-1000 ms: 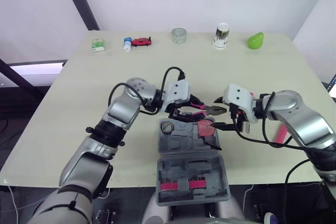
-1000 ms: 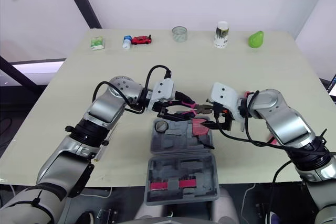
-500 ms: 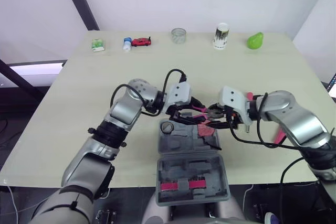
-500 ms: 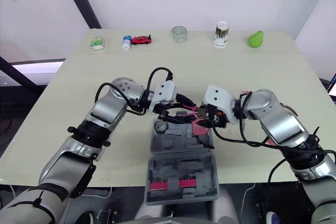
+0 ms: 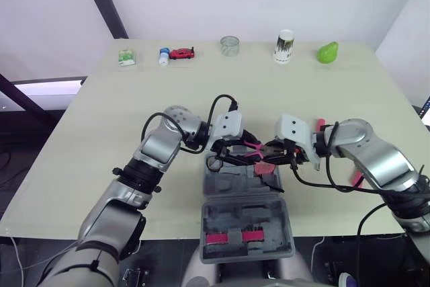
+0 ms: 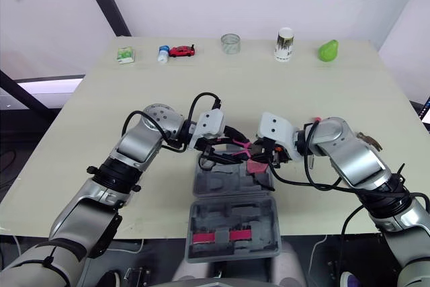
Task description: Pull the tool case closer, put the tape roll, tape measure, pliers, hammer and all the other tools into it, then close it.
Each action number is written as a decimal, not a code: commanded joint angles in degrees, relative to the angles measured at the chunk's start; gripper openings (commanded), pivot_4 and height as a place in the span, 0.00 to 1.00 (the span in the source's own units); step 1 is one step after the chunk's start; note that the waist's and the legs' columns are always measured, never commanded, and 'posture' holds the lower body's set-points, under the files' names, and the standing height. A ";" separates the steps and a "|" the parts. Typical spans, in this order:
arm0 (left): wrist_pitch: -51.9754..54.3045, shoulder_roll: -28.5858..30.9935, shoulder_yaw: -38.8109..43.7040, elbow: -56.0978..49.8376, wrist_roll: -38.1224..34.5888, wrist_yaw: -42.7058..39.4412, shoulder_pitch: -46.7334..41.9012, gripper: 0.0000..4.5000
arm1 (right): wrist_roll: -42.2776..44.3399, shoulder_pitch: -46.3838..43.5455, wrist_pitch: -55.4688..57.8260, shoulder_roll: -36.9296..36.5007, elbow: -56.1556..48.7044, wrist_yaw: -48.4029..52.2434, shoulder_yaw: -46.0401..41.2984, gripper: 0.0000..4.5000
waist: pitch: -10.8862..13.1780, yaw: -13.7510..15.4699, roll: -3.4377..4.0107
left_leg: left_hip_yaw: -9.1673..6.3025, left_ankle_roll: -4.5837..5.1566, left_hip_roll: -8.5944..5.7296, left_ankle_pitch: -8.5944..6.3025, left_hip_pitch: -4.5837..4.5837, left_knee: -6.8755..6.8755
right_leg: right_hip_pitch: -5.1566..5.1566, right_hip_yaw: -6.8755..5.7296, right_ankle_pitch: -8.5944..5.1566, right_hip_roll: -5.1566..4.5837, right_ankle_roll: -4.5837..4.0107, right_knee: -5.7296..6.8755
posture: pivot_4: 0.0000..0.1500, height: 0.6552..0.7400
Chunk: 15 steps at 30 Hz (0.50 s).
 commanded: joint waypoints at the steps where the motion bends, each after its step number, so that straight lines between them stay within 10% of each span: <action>1: 2.34 1.16 2.81 -0.79 -4.20 -2.85 0.46 0.80 | -0.13 0.15 -0.76 -0.10 -1.80 -1.05 -1.74 0.22 | 0.00 -0.02 0.00 | -0.01 0.00 0.00 0.00 0.00 0.00 | 0.00 0.00 0.00 0.00 0.00 0.00 | 1.00 1.00; 3: 2.58 1.69 4.61 -1.17 -6.01 -3.30 1.13 0.98 | -0.28 0.41 -1.01 -0.38 -1.83 -1.05 -1.74 0.22 | 0.00 -0.12 0.00 | -0.01 0.00 0.01 0.00 0.00 0.00 | 0.00 0.00 0.00 0.00 0.00 0.00 | 1.00 1.00; 15: 2.04 15.58 20.84 -10.77 -18.88 -10.18 16.61 0.98 | -2.53 -0.15 0.84 -0.55 -2.66 -0.87 2.35 0.22 | 0.03 -1.39 0.05 | -0.02 0.01 0.22 -0.01 0.02 -0.02 | -0.02 -0.01 -0.01 0.01 -0.01 0.02 | 1.00 1.00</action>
